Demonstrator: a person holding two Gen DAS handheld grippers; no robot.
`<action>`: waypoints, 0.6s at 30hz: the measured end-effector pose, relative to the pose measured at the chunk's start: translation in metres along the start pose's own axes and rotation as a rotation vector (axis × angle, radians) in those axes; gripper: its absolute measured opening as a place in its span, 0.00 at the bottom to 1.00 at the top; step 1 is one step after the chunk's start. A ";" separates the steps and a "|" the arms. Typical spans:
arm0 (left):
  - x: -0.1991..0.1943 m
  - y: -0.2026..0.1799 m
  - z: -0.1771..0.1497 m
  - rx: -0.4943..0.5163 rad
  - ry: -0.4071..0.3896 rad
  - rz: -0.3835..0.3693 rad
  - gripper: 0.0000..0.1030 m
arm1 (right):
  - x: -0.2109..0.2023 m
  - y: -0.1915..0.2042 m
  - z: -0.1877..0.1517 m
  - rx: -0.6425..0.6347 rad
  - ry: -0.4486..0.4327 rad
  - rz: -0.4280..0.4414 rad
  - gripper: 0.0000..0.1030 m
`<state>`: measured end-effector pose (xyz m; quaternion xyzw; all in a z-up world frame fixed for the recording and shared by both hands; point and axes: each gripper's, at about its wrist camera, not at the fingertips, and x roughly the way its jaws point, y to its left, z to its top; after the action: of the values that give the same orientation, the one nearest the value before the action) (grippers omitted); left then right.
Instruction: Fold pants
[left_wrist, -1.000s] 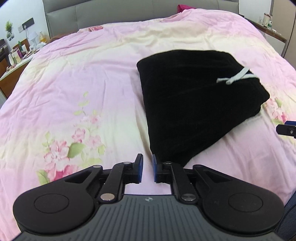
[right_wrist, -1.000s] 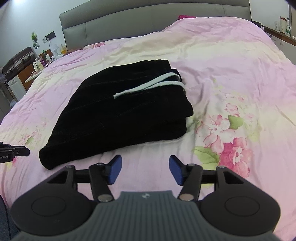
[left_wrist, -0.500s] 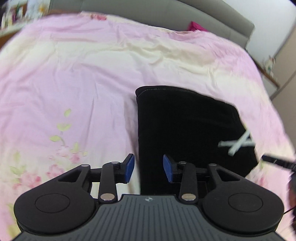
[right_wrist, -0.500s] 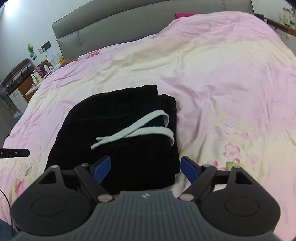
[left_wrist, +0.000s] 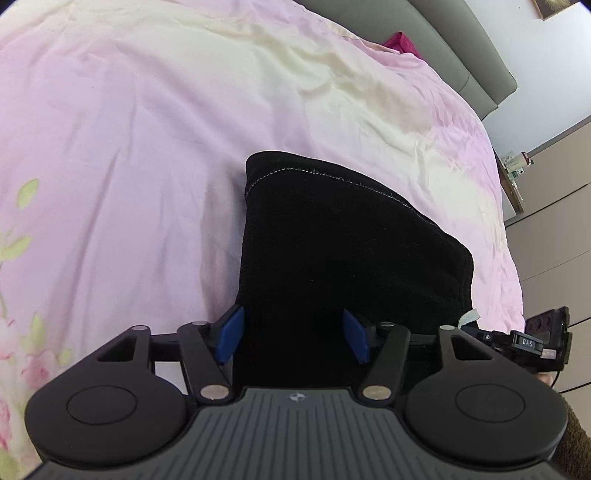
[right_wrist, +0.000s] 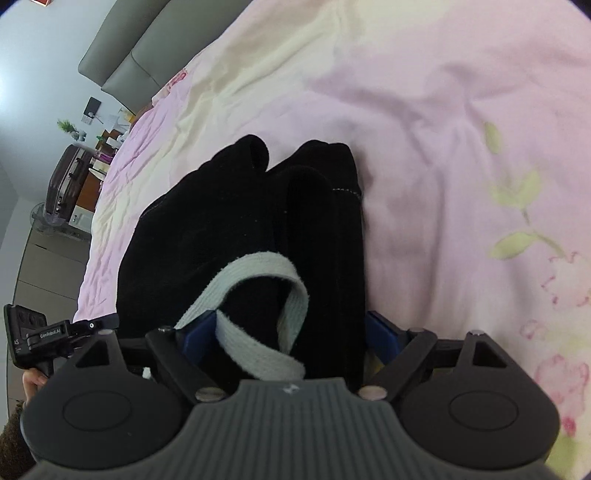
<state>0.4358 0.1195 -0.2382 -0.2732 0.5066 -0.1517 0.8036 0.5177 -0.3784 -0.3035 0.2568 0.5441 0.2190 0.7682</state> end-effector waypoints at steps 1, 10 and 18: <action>0.003 0.001 0.001 -0.001 0.008 0.004 0.65 | 0.006 -0.003 0.003 0.002 0.016 0.020 0.81; 0.013 0.005 -0.004 -0.022 -0.007 0.008 0.58 | 0.029 -0.007 0.008 0.031 0.012 0.089 0.66; -0.021 -0.022 -0.006 0.022 -0.073 0.025 0.28 | -0.009 0.036 0.006 -0.024 -0.043 0.081 0.47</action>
<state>0.4213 0.1112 -0.2117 -0.2633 0.4785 -0.1369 0.8264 0.5180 -0.3569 -0.2722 0.2743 0.5138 0.2507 0.7733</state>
